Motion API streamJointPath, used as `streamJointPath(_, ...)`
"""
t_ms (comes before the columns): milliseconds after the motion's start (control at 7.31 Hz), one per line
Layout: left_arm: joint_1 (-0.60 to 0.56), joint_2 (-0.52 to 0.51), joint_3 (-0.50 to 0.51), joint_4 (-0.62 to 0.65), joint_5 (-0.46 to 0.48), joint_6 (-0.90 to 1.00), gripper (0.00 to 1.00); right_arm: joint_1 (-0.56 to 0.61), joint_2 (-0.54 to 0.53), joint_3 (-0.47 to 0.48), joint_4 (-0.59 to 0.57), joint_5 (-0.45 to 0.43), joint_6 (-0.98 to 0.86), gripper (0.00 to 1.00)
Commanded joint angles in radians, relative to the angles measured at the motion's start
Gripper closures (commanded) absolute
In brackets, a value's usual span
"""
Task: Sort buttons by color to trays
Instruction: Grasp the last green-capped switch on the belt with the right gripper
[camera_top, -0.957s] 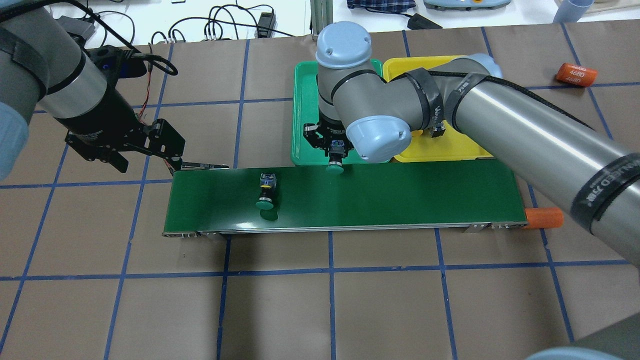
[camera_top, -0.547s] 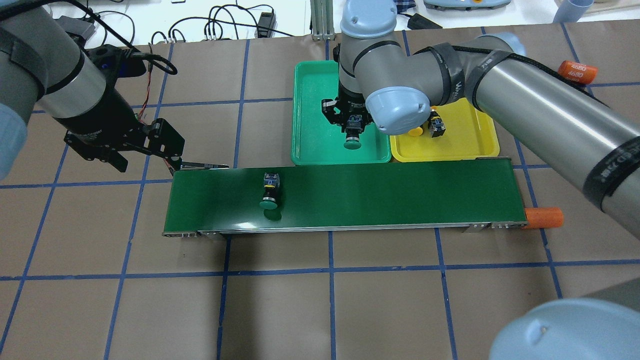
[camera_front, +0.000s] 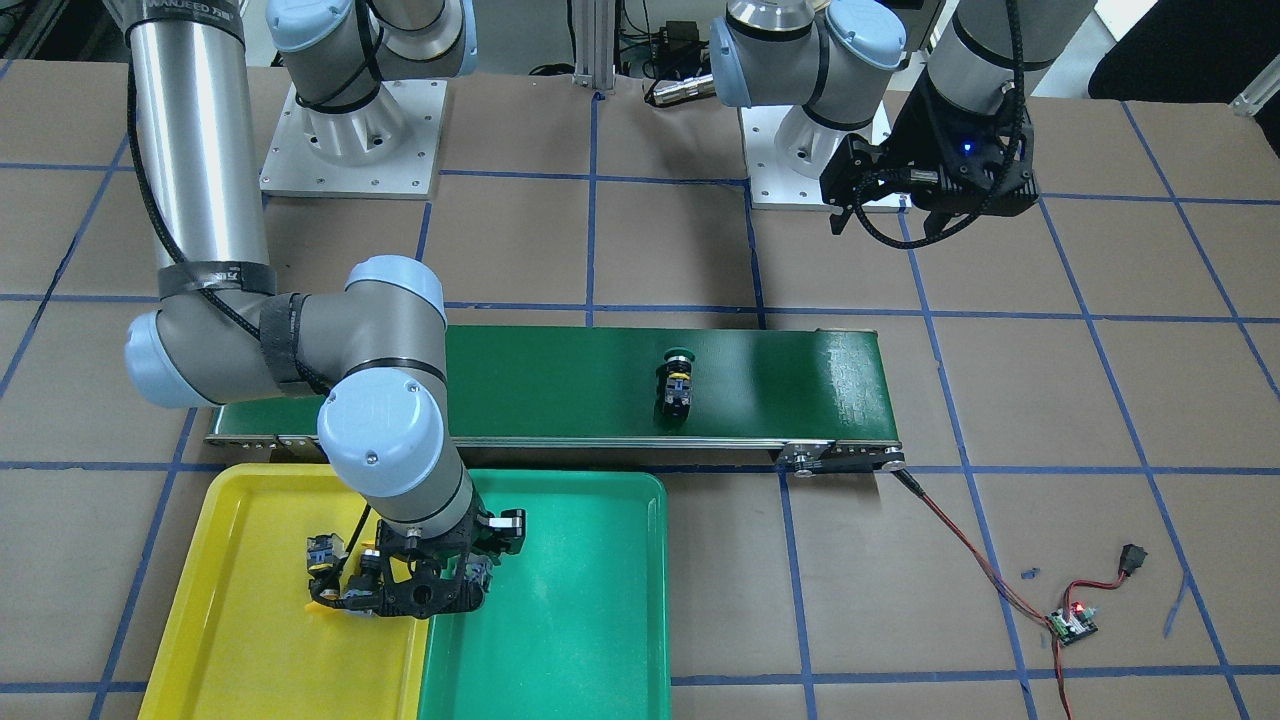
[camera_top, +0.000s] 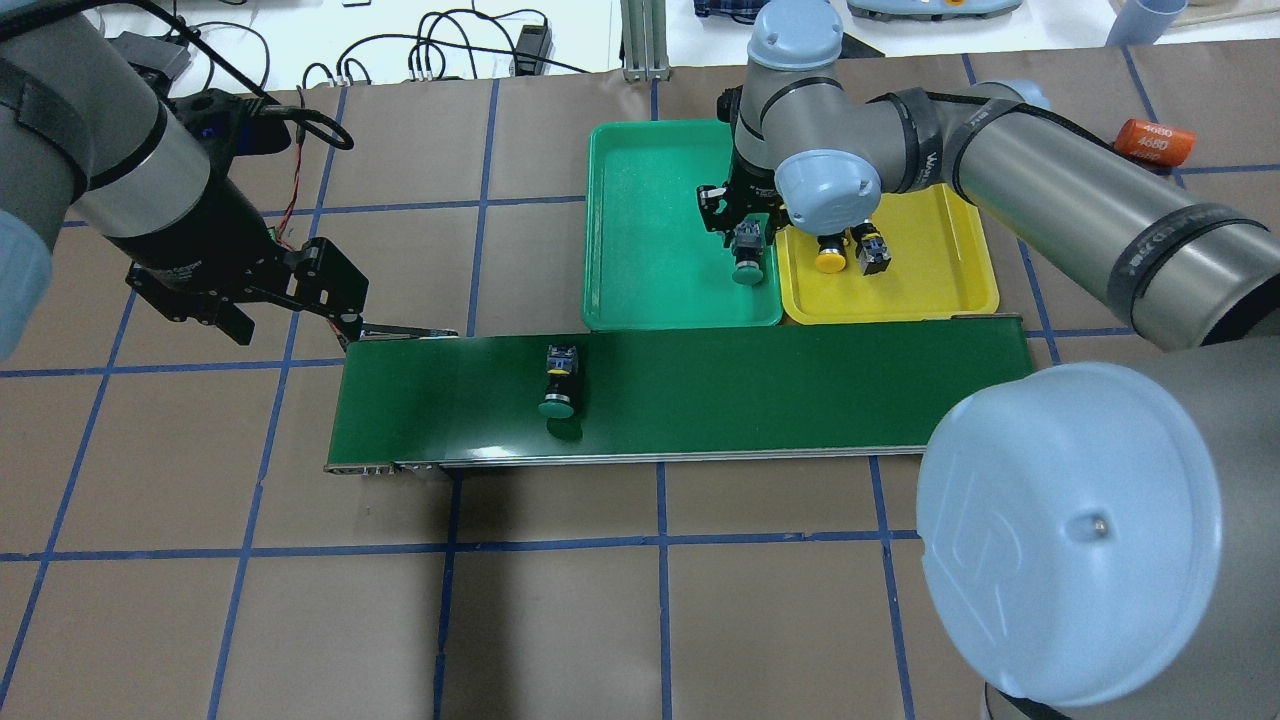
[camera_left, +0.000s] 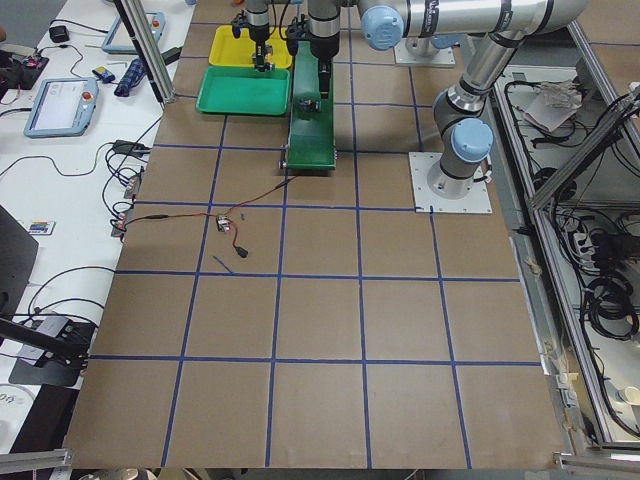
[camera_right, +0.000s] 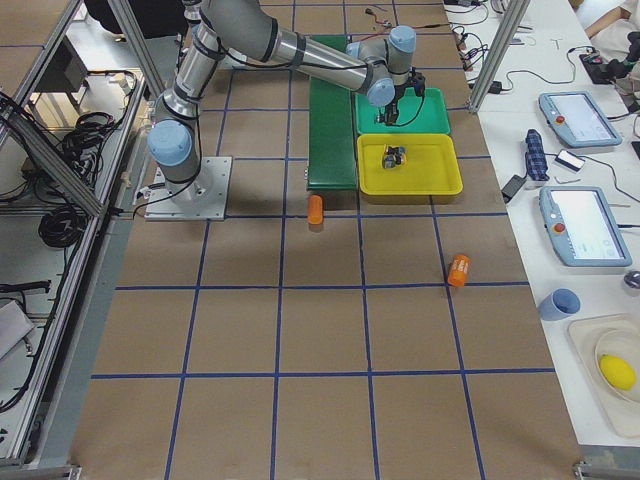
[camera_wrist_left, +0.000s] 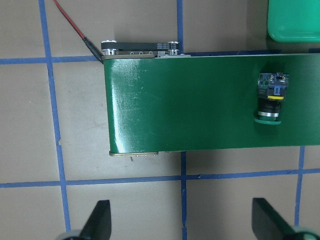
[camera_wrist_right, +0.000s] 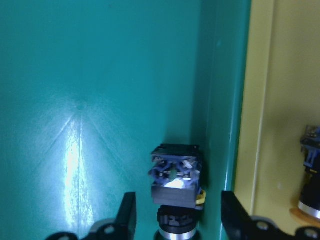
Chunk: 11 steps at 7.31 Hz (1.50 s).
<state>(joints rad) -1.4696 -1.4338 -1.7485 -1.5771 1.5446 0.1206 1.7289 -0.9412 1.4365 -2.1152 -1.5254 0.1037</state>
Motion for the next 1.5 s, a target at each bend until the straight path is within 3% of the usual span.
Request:
streamJointPath(0, 0.0, -0.002, 0.0, 0.0, 0.0, -0.001, 0.0, 0.017, -0.005, -0.005, 0.007, 0.008, 0.036, 0.0)
streamJointPath(684, 0.0, -0.001, 0.0, 0.0, 0.0, 0.001, 0.0, 0.239, -0.099, 0.01, 0.069, 0.008, 0.382, 0.0)
streamJointPath(957, 0.0, 0.001, 0.0, 0.0, 0.0, 0.001, 0.0, 0.293, -0.154, 0.018, 0.199, 0.008, 0.448, 0.0)
streamJointPath(1094, 0.0, 0.001, 0.0, 0.0, 0.0, 0.001, 0.0, 0.308, -0.192, 0.051, 0.234, 0.008, 0.461, 0.03)
streamJointPath(1367, 0.002, 0.001, 0.0, 0.0, 0.002, 0.002, 0.0, 0.313, -0.215, 0.186, 0.196, 0.013, 0.461, 0.07)
